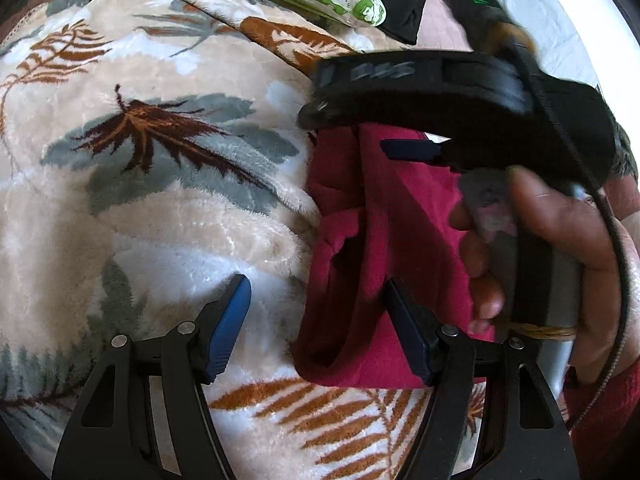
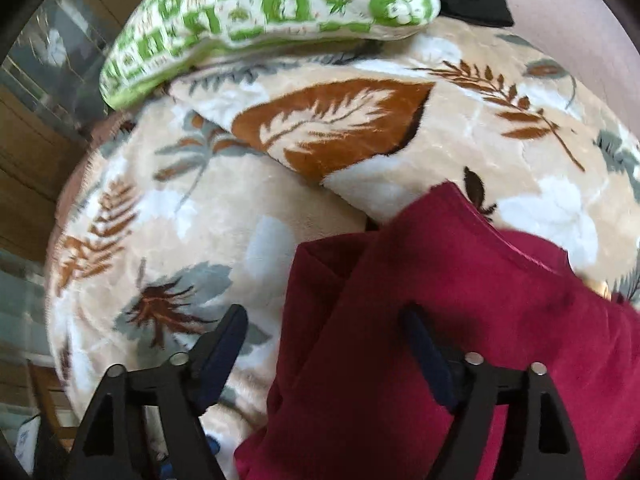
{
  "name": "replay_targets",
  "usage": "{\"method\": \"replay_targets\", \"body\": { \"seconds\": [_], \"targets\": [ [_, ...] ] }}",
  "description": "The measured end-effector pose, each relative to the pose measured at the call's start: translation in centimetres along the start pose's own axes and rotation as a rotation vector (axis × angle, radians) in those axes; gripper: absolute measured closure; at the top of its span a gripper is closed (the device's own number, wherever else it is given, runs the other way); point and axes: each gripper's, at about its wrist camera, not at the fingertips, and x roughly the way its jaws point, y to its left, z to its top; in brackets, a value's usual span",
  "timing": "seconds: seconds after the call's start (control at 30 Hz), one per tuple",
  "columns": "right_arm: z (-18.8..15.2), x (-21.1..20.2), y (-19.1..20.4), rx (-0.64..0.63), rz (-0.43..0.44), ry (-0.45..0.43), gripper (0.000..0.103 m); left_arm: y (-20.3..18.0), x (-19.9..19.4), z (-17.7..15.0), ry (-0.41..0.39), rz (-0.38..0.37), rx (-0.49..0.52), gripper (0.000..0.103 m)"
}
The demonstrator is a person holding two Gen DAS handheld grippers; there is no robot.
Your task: Fold small clothes
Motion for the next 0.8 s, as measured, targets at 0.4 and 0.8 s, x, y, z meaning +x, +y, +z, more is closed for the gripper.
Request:
{"method": "replay_targets", "body": {
  "seconds": [0.4,0.8],
  "targets": [
    [-1.9,-5.5,-5.9,0.028,0.179,-0.182,0.085,-2.0,1.0,0.5,0.008,-0.073,0.025,0.033],
    [-6.5,-14.9,-13.7,0.091,0.226,-0.334,0.087,-14.8,-2.6,-2.4,-0.030,-0.212,0.364,0.078]
  ]
}}
